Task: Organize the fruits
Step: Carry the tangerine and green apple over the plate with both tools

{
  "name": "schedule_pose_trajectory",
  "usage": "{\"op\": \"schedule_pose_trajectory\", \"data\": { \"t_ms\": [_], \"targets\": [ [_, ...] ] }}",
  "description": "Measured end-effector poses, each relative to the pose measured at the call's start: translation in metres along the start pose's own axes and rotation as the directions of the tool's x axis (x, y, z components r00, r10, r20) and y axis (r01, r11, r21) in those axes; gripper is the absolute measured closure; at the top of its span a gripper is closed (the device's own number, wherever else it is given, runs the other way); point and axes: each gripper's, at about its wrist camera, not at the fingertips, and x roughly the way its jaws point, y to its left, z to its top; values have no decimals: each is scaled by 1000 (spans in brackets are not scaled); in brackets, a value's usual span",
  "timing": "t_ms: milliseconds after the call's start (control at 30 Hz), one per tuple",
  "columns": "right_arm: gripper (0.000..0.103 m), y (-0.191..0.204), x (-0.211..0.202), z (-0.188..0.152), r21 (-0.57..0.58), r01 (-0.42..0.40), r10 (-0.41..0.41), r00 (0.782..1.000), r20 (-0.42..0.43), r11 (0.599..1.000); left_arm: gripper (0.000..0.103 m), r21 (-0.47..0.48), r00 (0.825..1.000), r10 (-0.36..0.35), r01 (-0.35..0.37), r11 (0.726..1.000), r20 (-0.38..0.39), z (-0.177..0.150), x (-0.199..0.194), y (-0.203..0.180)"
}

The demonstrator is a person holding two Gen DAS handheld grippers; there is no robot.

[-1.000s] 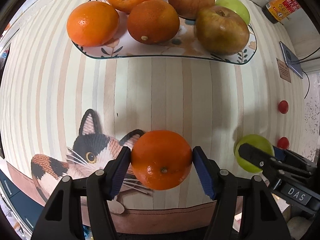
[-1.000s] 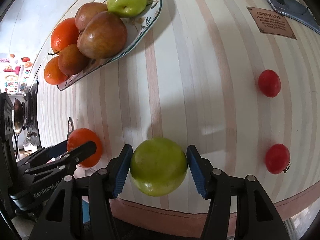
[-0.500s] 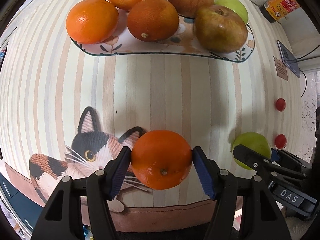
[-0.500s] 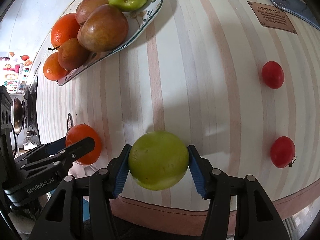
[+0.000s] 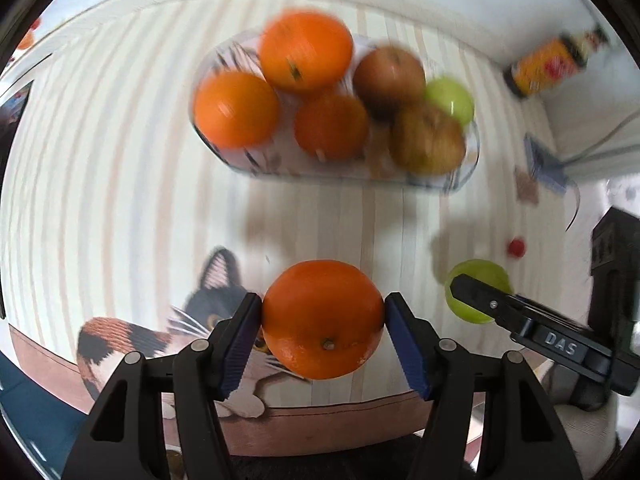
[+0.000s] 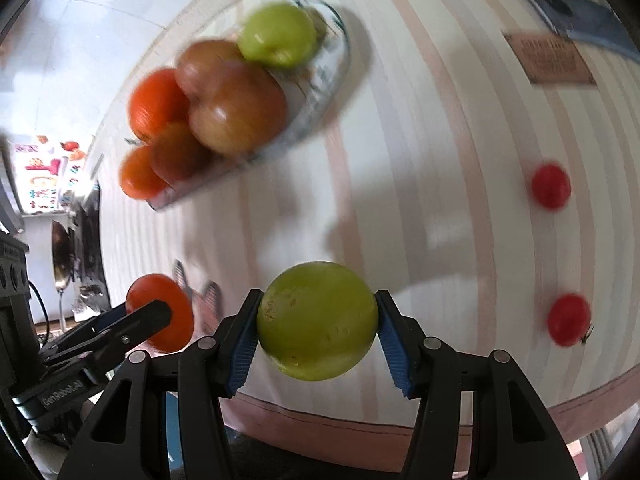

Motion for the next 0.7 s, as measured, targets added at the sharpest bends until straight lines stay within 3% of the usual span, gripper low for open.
{"op": "schedule_pose_trajectory", "data": {
  "t_ms": [167, 333, 500, 700],
  "targets": [
    [45, 38, -18, 39, -43, -27, 30, 997, 67, 999, 42, -49, 995, -57, 61, 997, 86, 38, -46, 20],
    [45, 94, -25, 86, -147, 20, 0, 991, 132, 989, 42, -71, 990, -23, 33, 997, 139, 91, -65, 44],
    [45, 132, -13, 122, -227, 100, -71, 989, 132, 969, 42, -102, 996, -8, 17, 995, 90, 138, -39, 62],
    [45, 144, 9, 127, -249, 164, -135, 983, 128, 955, 42, -153, 1000, -17, 18, 988, 6, 170, 1, 79]
  ]
}}
